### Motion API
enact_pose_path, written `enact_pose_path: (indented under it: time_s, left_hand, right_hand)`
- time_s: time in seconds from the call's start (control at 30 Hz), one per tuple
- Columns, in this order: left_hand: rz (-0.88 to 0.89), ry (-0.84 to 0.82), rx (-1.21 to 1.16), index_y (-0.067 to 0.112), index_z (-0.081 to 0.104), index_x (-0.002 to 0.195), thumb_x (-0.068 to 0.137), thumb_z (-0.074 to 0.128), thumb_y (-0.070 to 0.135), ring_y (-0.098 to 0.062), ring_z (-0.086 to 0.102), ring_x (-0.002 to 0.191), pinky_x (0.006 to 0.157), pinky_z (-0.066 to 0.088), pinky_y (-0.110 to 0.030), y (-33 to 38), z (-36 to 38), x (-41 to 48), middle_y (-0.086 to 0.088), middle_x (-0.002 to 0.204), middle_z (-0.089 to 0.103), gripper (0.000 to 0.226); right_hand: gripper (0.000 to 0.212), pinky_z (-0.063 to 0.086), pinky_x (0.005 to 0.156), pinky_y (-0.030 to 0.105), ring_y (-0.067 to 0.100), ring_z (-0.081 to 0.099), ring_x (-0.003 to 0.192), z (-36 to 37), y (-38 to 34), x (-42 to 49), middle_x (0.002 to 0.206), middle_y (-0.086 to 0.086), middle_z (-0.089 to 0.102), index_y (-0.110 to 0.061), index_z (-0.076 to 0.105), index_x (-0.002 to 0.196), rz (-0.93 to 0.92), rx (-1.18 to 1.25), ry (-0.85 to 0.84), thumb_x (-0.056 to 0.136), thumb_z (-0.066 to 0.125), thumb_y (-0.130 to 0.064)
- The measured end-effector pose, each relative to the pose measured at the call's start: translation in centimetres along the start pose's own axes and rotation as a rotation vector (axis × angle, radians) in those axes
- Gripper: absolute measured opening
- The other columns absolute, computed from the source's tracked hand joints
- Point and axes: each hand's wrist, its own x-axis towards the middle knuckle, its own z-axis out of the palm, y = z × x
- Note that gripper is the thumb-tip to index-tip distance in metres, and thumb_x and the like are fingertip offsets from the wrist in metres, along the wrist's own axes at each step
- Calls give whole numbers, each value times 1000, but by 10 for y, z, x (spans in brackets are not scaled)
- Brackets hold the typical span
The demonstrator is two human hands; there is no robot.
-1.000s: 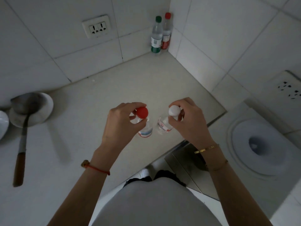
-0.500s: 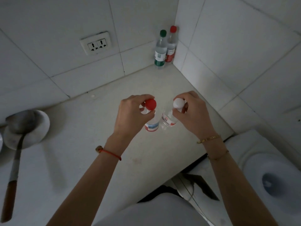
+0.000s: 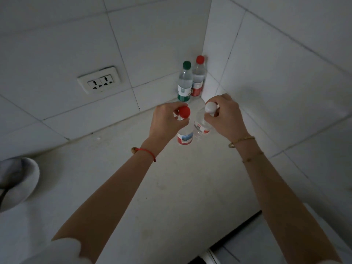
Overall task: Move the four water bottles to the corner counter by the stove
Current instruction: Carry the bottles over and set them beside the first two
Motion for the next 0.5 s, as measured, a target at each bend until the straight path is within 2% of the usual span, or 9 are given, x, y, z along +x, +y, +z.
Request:
enact_pose_path:
  time_s: [0.1,0.27,0.37,0.5]
  left_hand:
    - [-19,-10,20,15,71,109,71,80,13,-15,65,85,81,58,-30,-5,17,37,-3,99,74,39]
    - [-41,-2,15,15,73,104,70,80,11,-10,64,80,83,52,-21,-16,40,91,-2,95,75,36]
    - [-64,-25,15,15,73,105,71,79,9,-10,64,82,87,53,-24,-23,48,117,-2,96,75,34]
    - [-73,-42,8,15,74,104,71,78,9,-12,65,82,86,53,-24,-33,60,143,-2,95,75,34]
  right_hand:
    - [30,39,76,23,18,53,83,6,14,40,103,14,58,-5,62,103,-1,-32,-22,75,72,-10]
    - [32,39,78,26,26,55,90,15,35,98,107,17,57,-3,60,106,19,-87,-83,76,69,-9]
    - [31,41,81,30,33,56,95,20,47,123,109,20,55,-2,59,106,29,-112,-100,77,67,-6]
    - [32,43,83,33,35,56,97,28,59,148,111,22,54,-1,57,110,47,-132,-116,79,64,-4]
